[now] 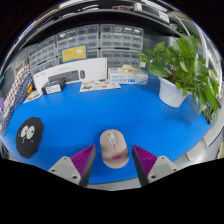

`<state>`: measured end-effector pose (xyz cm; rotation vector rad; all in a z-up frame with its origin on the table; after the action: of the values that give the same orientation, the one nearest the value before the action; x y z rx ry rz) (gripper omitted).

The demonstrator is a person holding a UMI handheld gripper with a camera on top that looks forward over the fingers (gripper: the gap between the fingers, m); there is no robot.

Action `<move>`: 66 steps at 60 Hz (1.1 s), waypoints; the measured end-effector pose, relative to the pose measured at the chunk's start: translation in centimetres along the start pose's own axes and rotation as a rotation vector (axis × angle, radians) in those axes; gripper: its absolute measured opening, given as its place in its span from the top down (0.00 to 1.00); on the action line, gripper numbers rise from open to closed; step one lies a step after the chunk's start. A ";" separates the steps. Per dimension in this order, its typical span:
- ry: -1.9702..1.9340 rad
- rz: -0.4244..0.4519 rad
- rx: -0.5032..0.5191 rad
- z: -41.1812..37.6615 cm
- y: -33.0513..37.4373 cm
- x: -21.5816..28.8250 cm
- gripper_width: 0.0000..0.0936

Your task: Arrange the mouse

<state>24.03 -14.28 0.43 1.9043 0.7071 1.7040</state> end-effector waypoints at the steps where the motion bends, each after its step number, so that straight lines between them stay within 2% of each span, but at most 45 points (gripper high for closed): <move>1: 0.000 -0.001 0.002 0.0 -0.2 0.1 0.25; 5: 0.005 -0.007 0.005 0.1 -0.9 0.3 0.38; 6: 0.001 -0.002 0.008 0.0 -1.0 0.4 0.37; 7: -0.005 -0.002 0.010 0.0 -1.1 0.4 0.45; 22: 0.002 -0.034 -0.014 -0.2 -1.3 0.3 0.65; 33: -0.047 -0.056 -0.071 -0.8 -0.6 1.6 0.66; 47: -0.023 0.149 -0.115 -9.2 5.4 13.4 0.65; 57: 0.028 0.254 -0.079 -19.2 8.3 19.5 0.65; 61: 0.035 0.268 -0.040 -23.3 8.3 20.1 0.65; 66: 0.058 0.245 0.001 -27.5 6.9 19.3 0.65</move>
<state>-1.20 -6.24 22.20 2.0178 0.5113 1.9129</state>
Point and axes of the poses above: the point between the fingertips, and its own axes, seen from behind it with the camera up: z to the right, x up, y backward, against the way the camera looks, the point moved 2 cm from there along y, backward, against the way the camera looks, and after that the axes turned 10 degrees about x, right-handed, at the moved point
